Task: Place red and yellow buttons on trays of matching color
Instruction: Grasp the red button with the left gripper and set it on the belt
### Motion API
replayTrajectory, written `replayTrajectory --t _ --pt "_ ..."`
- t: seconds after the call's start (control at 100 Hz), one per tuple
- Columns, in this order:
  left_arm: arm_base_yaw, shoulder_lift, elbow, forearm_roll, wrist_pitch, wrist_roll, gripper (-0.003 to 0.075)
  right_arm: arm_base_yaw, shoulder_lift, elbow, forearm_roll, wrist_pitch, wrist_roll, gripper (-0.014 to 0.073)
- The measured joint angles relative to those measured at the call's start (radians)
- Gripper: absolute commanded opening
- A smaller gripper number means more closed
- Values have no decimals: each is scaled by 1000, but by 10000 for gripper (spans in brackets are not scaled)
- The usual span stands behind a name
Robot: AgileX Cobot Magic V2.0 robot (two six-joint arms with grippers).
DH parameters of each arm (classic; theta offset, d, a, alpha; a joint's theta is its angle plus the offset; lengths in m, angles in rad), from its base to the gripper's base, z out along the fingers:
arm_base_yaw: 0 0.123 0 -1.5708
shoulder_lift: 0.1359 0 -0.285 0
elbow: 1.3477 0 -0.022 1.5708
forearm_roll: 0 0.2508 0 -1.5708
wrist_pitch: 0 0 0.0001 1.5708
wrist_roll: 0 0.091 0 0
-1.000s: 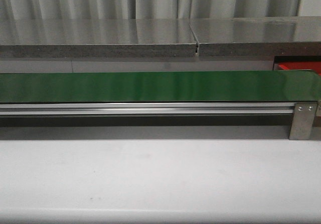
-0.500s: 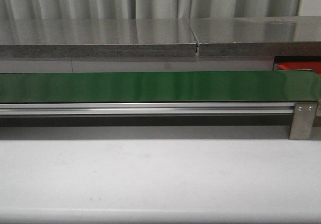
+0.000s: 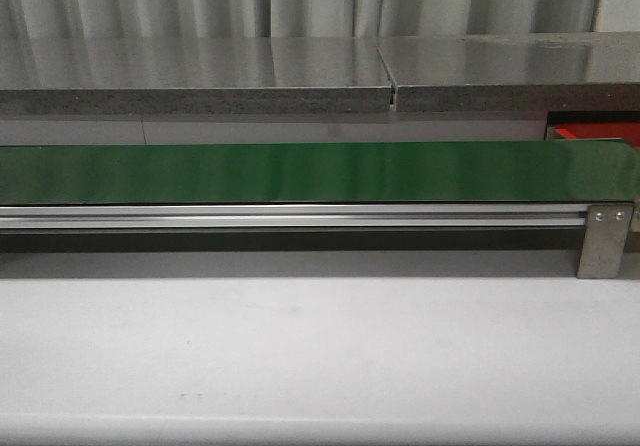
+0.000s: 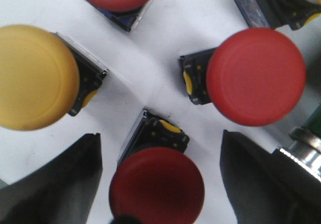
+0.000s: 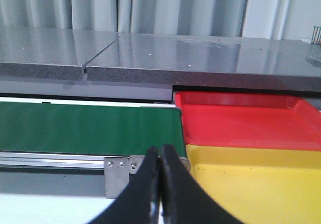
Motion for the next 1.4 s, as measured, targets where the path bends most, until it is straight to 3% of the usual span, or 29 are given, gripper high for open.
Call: replayTrajectory --t 0.12,0.26,0.56,0.96,1.4 --pt "0 0 0 -2 -2 0 276 0 0 0 0 0 0 -66" --pt "0 0 0 -2 -2 0 208 0 0 0 0 0 0 -66" --pt "0 -84 0 -1 14 2 207 0 0 0 0 0 0 -66" --pt "-4 -315 -75 5 207 23 207 0 0 0 0 0 0 -66" --pt "-164 -235 -247 3 240 27 207 0 0 0 0 0 0 -66"
